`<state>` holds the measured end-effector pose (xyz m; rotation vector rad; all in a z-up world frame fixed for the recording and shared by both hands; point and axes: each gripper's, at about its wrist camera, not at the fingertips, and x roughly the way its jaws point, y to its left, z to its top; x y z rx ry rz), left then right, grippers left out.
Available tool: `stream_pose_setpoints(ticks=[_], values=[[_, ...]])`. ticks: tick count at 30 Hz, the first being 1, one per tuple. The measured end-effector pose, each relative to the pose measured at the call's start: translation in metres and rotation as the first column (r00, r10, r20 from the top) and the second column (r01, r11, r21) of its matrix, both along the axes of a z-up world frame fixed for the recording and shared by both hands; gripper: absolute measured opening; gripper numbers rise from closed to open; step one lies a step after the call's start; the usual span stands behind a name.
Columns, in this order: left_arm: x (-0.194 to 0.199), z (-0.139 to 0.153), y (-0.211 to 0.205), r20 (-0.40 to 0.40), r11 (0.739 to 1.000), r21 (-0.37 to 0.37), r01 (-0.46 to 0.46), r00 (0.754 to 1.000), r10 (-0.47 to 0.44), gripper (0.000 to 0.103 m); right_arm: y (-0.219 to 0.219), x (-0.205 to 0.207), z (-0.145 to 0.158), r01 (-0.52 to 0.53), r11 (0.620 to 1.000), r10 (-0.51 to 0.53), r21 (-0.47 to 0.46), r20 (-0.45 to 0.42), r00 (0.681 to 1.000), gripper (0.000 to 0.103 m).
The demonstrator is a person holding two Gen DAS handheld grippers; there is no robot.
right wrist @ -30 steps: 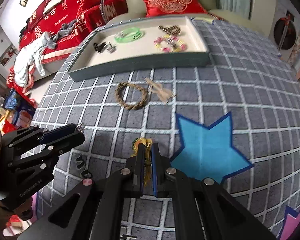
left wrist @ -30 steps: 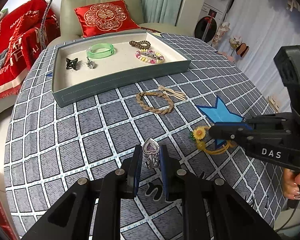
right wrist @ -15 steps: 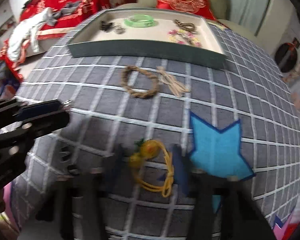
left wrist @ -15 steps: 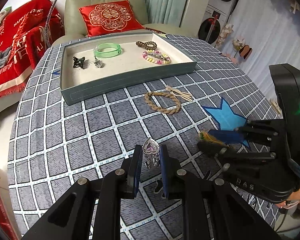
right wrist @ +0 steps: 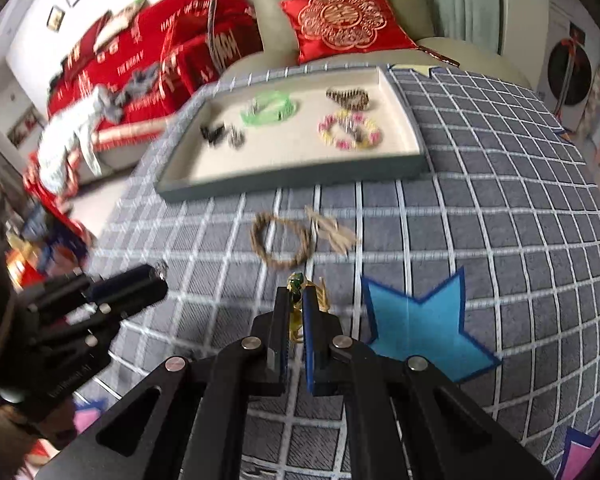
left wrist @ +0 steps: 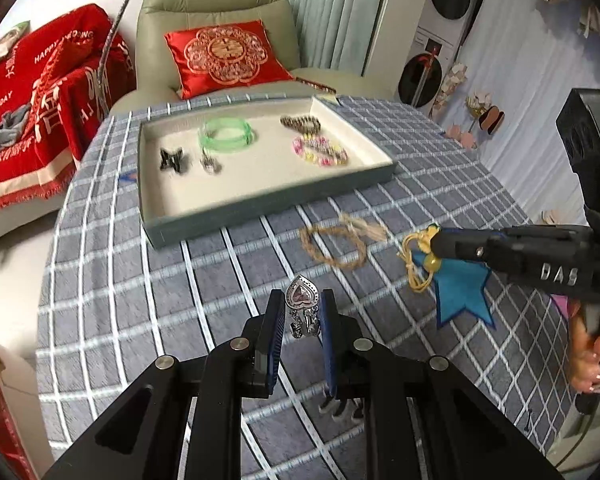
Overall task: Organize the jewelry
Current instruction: 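Carry the yellow bracelet and heart ring into the tray and open both tools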
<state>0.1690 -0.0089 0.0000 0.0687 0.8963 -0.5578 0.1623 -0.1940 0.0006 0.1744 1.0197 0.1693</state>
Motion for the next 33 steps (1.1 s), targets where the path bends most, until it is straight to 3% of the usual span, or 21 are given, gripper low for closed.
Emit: stream_pose_setpoints(ticks=[7,12,20,33], values=[[0.050,0.020,0.004,0.040,0.998,-0.017,-0.064,0.997,0.064,0.032,-0.010,0.051,0.032,0.027,0.995,-0.033,0.095,0.067,0.997,0.007],[0.094,0.018,0.001,0.045,0.993,0.006,-0.116,0.992,0.116,0.032,-0.011,0.100,0.030,0.035,0.984,-0.045,0.175,0.050,0.998,0.007],[0.148,-0.010,-0.016,0.008,0.986,0.071,-0.154,0.988,0.154,0.032,-0.003,0.159,0.005,0.043,0.987,-0.046,0.157,0.012,0.999,0.006],[0.167,-0.046,-0.029,-0.034,0.976,0.151,-0.155,0.986,0.162,0.033,-0.001,0.194,-0.042,0.053,0.995,-0.048,0.086,-0.065,0.997,0.007]])
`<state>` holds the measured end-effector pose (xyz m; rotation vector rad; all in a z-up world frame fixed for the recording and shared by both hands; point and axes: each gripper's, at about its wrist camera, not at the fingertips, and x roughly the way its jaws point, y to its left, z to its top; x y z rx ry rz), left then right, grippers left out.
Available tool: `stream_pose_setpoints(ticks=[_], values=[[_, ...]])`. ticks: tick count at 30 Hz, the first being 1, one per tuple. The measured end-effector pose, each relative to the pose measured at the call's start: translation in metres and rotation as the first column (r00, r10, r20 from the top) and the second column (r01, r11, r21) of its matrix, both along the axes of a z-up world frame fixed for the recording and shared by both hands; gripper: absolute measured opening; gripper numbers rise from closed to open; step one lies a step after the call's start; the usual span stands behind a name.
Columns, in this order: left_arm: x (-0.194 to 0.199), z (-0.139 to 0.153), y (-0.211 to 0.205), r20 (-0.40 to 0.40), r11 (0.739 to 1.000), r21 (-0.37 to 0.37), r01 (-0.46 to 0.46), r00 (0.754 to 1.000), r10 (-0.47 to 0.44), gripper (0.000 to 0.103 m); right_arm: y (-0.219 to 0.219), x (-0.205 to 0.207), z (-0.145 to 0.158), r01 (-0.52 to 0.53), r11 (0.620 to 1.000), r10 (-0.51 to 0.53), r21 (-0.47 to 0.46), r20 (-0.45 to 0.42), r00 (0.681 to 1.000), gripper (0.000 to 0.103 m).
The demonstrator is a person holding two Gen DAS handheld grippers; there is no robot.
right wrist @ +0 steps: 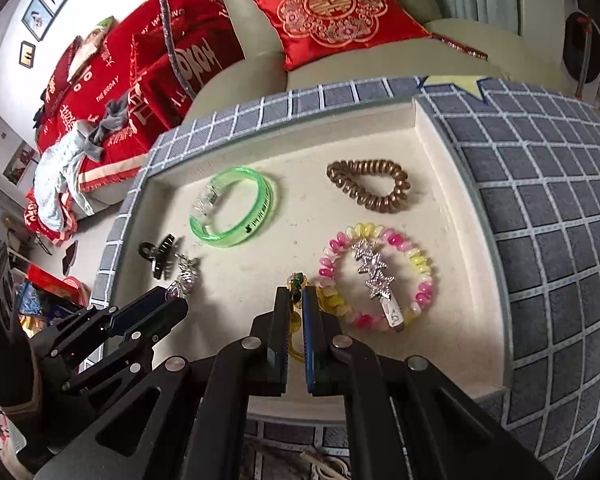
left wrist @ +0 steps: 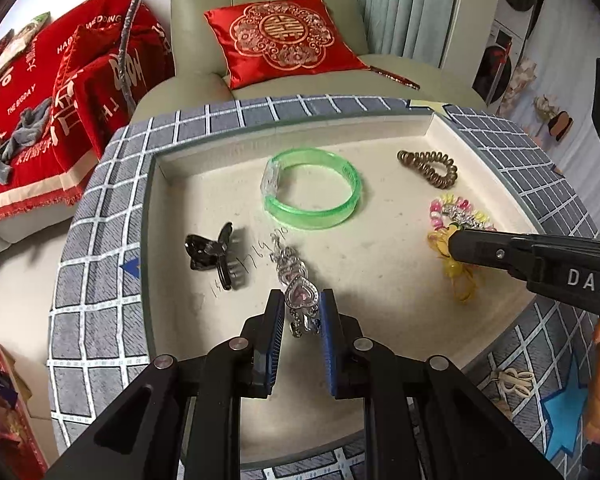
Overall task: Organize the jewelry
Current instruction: 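Carry the yellow bracelet and heart ring into the tray and open both tools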
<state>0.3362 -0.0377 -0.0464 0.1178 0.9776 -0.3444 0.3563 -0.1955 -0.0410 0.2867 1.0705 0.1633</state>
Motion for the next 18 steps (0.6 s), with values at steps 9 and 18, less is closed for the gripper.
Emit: stream_pose_setpoints(ticks=[9,18], values=[[-0.002,-0.003,-0.004,0.017,1.000,0.030,-0.001,1.000,0.001,0.033,-0.006,0.003,-0.014,0.025,0.999,-0.024,0.023,-0.037,0.999,0.008],[-0.007,0.007,-0.007,0.034,0.999,0.032,-0.006,0.999,0.005,0.033,-0.022,-0.007,-0.001,0.061,0.989,-0.058,0.133,-0.023,0.998,0.040]])
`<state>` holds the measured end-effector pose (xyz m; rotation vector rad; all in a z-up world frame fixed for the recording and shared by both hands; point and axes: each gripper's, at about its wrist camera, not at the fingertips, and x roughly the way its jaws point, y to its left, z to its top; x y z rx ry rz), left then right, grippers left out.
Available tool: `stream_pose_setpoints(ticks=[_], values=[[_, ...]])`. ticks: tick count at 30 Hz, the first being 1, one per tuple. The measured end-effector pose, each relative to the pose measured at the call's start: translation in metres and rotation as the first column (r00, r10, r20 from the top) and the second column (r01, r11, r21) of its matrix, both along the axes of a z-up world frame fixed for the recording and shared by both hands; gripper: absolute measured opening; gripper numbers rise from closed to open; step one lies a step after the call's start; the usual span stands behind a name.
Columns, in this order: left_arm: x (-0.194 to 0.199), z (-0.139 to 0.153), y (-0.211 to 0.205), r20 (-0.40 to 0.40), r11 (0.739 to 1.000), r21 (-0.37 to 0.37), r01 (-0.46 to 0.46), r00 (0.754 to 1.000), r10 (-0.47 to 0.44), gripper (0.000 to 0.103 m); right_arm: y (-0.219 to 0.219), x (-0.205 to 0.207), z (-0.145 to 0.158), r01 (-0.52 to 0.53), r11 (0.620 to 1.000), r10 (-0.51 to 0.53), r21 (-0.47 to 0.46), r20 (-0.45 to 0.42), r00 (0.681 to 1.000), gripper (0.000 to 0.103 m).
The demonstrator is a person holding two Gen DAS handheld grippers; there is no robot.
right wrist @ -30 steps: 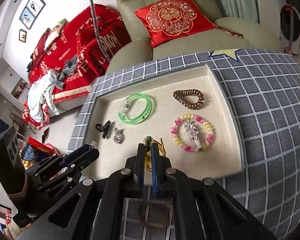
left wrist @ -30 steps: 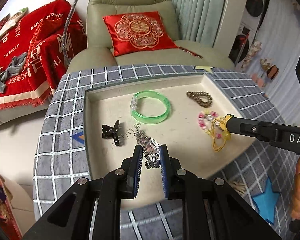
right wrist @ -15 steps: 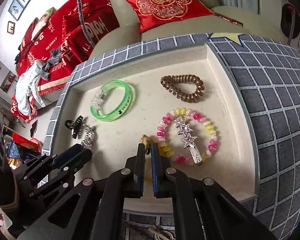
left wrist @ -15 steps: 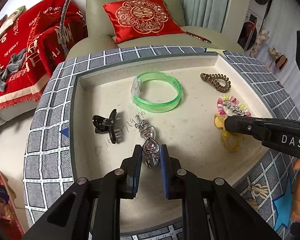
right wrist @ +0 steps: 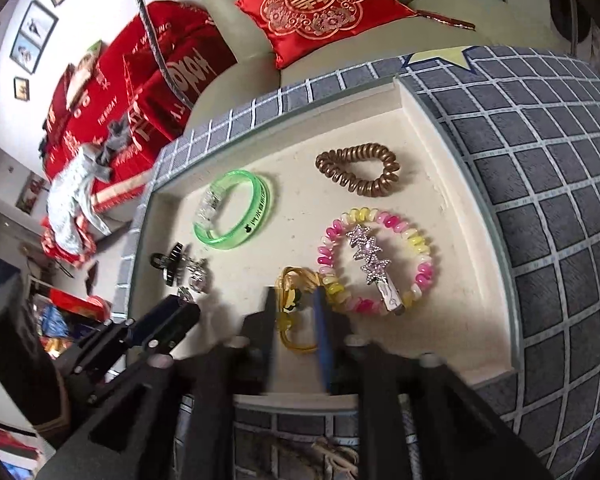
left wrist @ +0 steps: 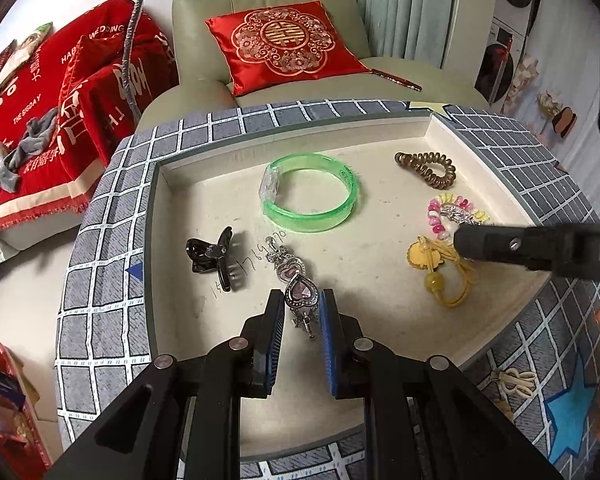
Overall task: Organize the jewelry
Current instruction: 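Carry the yellow bracelet and heart ring into the tray and open both tools, then withdraw both tools from the tray toward the braided bracelet and tan hairpin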
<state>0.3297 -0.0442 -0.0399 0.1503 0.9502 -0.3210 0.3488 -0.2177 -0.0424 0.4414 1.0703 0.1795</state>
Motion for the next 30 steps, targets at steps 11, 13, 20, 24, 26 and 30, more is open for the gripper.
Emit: stream_pose_setpoints(ticks=[11,13,20,24,26,30], values=[[-0.004,0.007,-0.002,0.037,1.000,0.004,-0.019,0.999,0.019,0.033,-0.010,-0.021,0.023,0.029,1.000,-0.029,-0.003,0.052,0.998,0.059],[-0.004,0.006,-0.002,0.034,1.000,0.001,-0.022,0.999,0.022,0.033,-0.009,-0.024,0.025,0.030,0.999,-0.030,-0.009,0.056,0.998,0.059],[-0.002,0.012,0.000,0.047,0.999,-0.027,-0.037,0.998,0.038,0.033,-0.015,-0.031,0.028,0.038,0.999,-0.036,-0.025,0.067,0.997,0.059],[-0.002,0.016,0.002,0.053,0.998,-0.038,-0.041,0.998,0.043,0.033,-0.015,-0.032,0.028,0.040,0.999,-0.038,-0.026,0.068,0.997,0.059],[-0.003,0.018,0.003,0.057,0.998,-0.043,-0.041,0.997,0.043,0.033,-0.015,-0.032,0.028,0.038,0.999,-0.036,-0.025,0.069,0.997,0.059],[-0.006,0.025,0.005,0.074,0.998,-0.043,-0.053,0.996,0.056,0.103,-0.013,-0.034,0.029,0.032,0.999,-0.030,-0.025,0.073,0.997,0.059]])
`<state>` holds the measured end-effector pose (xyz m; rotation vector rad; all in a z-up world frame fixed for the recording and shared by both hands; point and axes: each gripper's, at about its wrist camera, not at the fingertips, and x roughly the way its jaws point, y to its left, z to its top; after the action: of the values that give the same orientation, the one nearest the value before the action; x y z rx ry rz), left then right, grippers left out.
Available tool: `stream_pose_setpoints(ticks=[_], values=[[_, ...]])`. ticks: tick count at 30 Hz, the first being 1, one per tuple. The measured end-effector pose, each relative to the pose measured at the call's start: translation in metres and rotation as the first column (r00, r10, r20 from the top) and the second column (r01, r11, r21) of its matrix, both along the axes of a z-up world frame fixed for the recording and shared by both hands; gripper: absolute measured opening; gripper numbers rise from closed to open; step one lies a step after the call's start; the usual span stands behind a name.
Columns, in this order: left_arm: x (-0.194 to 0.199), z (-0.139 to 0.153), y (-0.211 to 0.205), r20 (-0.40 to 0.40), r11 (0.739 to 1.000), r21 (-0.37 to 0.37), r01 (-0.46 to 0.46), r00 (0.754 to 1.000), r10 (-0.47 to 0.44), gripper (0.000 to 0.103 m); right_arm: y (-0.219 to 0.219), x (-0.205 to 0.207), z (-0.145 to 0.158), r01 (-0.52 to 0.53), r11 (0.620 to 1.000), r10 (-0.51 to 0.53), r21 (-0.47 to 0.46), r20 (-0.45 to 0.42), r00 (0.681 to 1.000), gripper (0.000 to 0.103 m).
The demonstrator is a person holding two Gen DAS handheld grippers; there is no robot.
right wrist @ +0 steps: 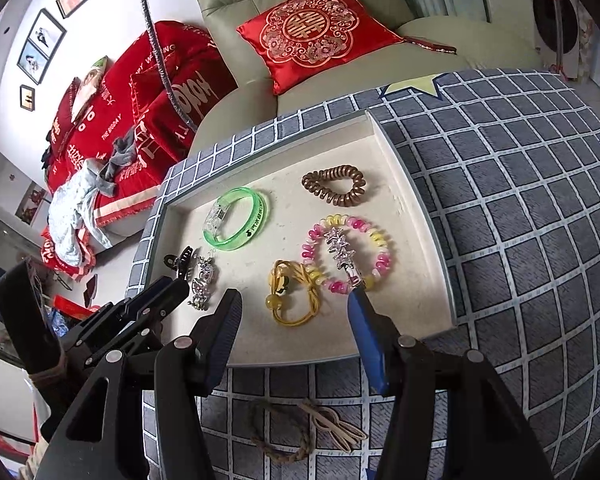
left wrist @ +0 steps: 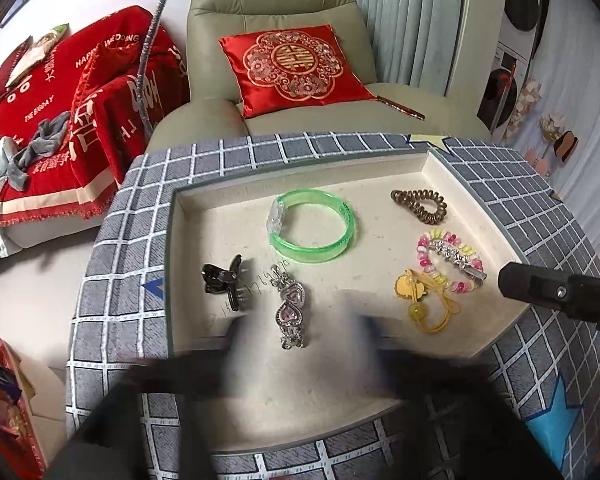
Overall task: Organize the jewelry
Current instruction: 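Withdraw both tools from the tray toward the braided bracelet and tan hairpin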
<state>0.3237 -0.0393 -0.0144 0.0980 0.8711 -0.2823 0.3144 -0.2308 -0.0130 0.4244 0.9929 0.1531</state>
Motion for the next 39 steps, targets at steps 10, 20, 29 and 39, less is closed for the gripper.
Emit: stream_pose_setpoints(ticks=[10,20,29,39], values=[[-0.027,0.022,0.007,0.102,0.999,0.034,-0.012,0.995,0.009,0.103,0.007,-0.020,0.020,-0.010,1.000,0.010,-0.002,0.079,0.997,0.085],[-0.067,0.034,0.025,0.119,0.999,0.014,-0.039,0.992,0.037,0.103,-0.001,-0.052,0.035,0.001,1.000,-0.001,-0.001,0.128,0.992,0.086],[-0.103,0.003,0.022,-0.030,0.998,-0.028,0.055,0.998,-0.055,0.103,0.013,-0.076,0.005,-0.109,0.974,0.109,-0.196,-0.011,0.994,0.086],[-0.109,-0.030,0.005,-0.118,0.999,-0.008,0.035,0.992,-0.036,0.103,0.000,-0.088,-0.037,-0.170,0.924,0.139,-0.343,-0.112,0.984,0.086]])
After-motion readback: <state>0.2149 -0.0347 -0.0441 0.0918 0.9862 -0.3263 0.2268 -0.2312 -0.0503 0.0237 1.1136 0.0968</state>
